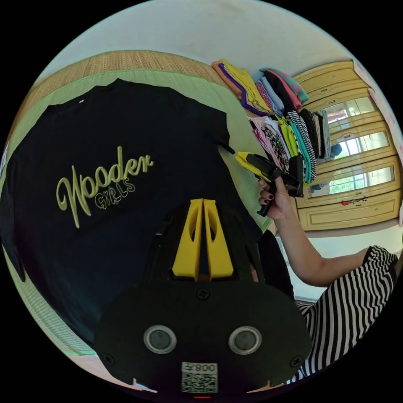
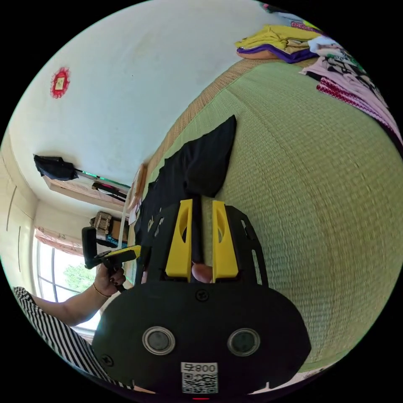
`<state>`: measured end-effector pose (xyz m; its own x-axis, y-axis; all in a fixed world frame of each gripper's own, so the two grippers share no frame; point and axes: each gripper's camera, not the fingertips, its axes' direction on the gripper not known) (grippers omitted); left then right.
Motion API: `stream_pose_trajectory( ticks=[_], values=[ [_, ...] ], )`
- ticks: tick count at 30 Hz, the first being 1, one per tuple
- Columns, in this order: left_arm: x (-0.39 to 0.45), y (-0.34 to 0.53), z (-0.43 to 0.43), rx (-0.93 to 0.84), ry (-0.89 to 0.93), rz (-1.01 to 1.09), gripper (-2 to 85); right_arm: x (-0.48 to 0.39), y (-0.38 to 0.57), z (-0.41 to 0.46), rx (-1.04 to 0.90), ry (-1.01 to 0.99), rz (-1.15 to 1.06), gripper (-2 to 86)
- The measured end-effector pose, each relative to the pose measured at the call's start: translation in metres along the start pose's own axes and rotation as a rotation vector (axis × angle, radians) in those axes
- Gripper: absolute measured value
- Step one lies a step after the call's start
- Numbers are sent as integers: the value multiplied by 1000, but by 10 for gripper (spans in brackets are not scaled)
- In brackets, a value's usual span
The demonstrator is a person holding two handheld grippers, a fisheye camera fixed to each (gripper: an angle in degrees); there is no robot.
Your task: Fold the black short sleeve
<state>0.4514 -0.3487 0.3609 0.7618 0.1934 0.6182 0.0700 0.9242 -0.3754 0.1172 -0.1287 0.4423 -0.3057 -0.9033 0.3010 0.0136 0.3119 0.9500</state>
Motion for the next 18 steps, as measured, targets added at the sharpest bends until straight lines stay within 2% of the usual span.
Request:
stream_pose_trajectory(
  ticks=[9, 18],
  values=[
    [27, -51, -33, 25, 10, -1, 2, 97, 26, 43, 46, -278, 177, 73],
    [55, -86, -67, 33, 24, -11, 2, 153, 37, 90, 69, -417, 262, 67]
  ],
)
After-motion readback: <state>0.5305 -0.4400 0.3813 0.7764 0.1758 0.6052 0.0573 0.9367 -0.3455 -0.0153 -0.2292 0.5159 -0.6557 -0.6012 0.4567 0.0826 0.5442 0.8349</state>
